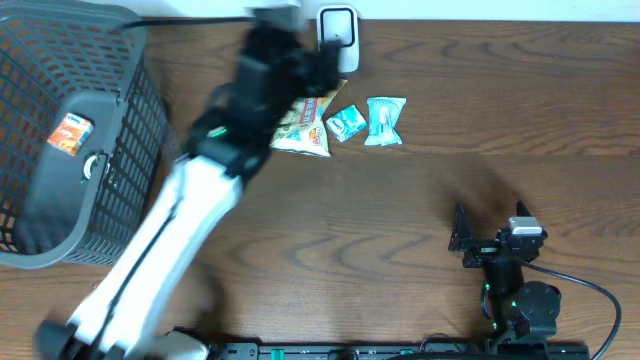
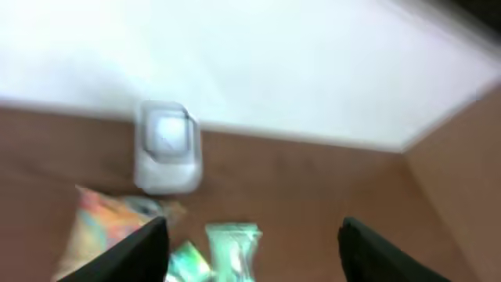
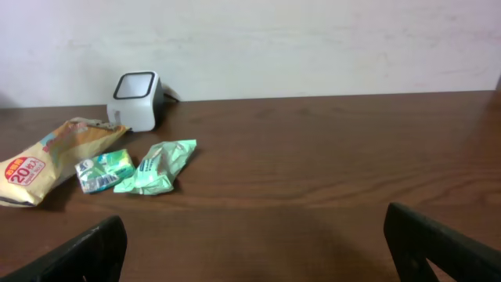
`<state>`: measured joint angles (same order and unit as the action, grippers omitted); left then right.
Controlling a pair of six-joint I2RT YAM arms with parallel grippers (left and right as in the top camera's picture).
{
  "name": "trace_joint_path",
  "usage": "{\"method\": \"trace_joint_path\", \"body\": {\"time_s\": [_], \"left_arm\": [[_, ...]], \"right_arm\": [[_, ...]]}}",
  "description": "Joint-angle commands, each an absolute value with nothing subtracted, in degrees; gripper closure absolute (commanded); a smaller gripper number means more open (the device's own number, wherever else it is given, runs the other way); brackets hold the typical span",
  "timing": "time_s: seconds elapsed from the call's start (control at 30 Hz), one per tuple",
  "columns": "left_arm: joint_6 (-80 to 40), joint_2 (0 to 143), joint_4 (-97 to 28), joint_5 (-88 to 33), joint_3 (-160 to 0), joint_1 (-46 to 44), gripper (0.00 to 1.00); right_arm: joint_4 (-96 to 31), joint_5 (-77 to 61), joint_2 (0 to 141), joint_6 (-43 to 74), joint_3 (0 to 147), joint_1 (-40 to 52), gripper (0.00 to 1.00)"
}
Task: Scan the item barcode
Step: 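Carry the Kleenex pack to the scanner and release it, then reach the left gripper into the basket and grasp the orange pack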
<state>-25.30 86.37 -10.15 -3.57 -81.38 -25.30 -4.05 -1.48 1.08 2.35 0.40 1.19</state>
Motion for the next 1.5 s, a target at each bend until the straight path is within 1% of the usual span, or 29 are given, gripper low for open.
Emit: {"method": "trace_joint_path", "body": {"time_s": [0.0,0.07,0.13,0.27,0.37,0.47,0.57,0.6,0.8,1.03,1.3,1.47], "left_arm": [[-19.9,78.6,-15.4,12.6,-82.1,-19.5,0.26],[-19.6,75.9,-18.9,19.3,-82.1,-14.7,0.26],[-18.4,74.4,-21.4,20.8,-82.1,-8.6,0.26],[-17.6,74.5,-24.6,19.5,-82.1,4.7,0.26],[-17.7,76.4,-26.5,15.2,-82.1,13.7,0.26],[-18.3,79.5,-28.3,10.9,-82.1,19.8,0.25],[-20.3,83.4,-30.0,10.7,-82.1,23.7,0.24],[-20.9,85.0,-30.4,10.7,-82.1,24.9,0.21],[-24.7,93.2,-30.0,10.7,-82.1,27.5,0.21],[-34.6,103.5,-26.2,10.7,-82.1,27.6,0.2],[-34.6,113.1,-18.8,10.7,-82.1,28.8,0.19],[-34.6,116.5,-16.7,10.7,-82.1,30.5,0.19]], "right_arm": [[-4.3,-1.0,1.0,2.9,0.3,0.7,0.01],[-4.3,-1.0,1.0,2.9,0.3,0.7,0.01],[-4.3,-1.0,1.0,2.9,0.3,0.7,0.01],[-4.3,-1.0,1.0,2.9,0.3,0.7,0.01],[-4.3,-1.0,1.0,2.9,0.3,0.7,0.01],[-4.3,-1.0,1.0,2.9,0.3,0.7,0.01],[-4.3,-1.0,1.0,2.9,0.3,0.7,0.01],[-4.3,-1.0,1.0,2.9,0.3,0.7,0.01],[-4.3,-1.0,1.0,2.9,0.3,0.7,0.01],[-4.3,-1.0,1.0,2.9,0.3,0.7,0.01],[-4.3,-1.0,1.0,2.9,0.3,0.7,0.01],[-4.3,-1.0,1.0,2.9,0.3,0.7,0.01]]}}
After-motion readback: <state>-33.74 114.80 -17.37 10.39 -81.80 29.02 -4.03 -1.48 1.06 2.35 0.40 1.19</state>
